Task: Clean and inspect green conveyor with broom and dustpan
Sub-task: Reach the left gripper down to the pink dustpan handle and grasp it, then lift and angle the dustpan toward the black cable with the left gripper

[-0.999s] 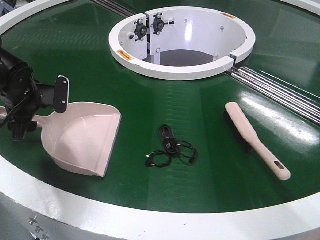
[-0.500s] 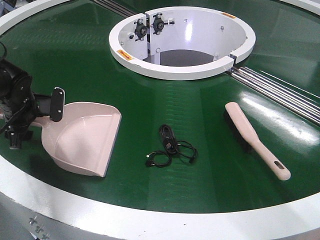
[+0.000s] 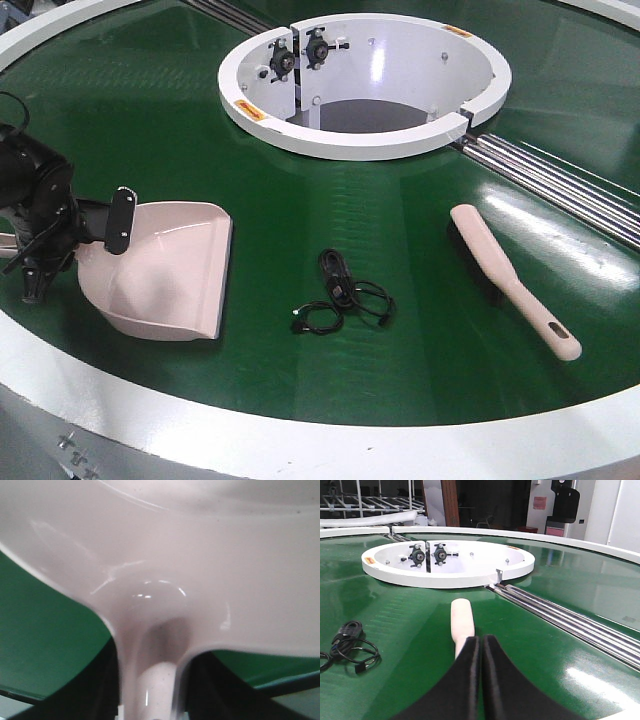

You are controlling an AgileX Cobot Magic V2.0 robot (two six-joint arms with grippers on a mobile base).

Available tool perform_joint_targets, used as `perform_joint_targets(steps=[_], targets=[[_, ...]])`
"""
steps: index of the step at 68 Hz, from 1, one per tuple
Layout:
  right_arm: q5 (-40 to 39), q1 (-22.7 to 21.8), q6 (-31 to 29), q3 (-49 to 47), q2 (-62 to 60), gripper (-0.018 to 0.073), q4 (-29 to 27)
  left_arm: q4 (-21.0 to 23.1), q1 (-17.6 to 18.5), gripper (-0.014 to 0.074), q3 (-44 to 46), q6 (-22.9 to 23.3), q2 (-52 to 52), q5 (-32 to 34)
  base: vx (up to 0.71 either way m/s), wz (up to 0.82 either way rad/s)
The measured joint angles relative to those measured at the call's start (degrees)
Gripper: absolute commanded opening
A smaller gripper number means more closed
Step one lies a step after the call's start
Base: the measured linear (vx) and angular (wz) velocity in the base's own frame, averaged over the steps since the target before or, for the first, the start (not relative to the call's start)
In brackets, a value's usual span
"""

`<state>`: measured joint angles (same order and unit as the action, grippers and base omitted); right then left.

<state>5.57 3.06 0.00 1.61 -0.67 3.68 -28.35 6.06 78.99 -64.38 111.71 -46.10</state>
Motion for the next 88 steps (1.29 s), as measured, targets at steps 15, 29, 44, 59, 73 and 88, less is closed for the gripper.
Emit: perform_joint_targets(steps=[15, 29, 44, 59, 73, 88], targets=[[0.00, 0.00, 0.00, 0.00, 0.00, -0.0008, 0.16, 0.00, 0.01, -0.0007, 0.00, -0.13, -3.25, 1.87, 0.00, 0.00], [0.00, 0.00, 0.00, 0.00, 0.00, -0.0008, 0.16, 0.42, 0.12, -0.0006, 0.00, -0.17, -6.29, 1.82, 0.00, 0.00], [0.00, 0.00, 0.00, 0.00, 0.00, -0.0008, 0.16, 1.90, 3.16, -0.0006, 0.00, -3.93, -8.43, 1.26, 0.00, 0.00], [0.00, 0.00, 0.00, 0.00, 0.00, -0.0008, 0.16, 6.96, 6.53, -0.0006, 0.00, -9.98, -8.41, -2.42, 0.00, 0.00], [0.00, 0.00, 0.00, 0.00, 0.00, -0.0008, 0.16, 9.95, 6.66, -0.0006, 0.00, -10.41, -8.41, -5.51, 0.00, 0.00], [0.00, 0.00, 0.00, 0.00, 0.00, -0.0008, 0.16, 9.85, 8.64, -0.0006, 0.00, -8.94, -7.27, -7.37, 0.00, 0.00]])
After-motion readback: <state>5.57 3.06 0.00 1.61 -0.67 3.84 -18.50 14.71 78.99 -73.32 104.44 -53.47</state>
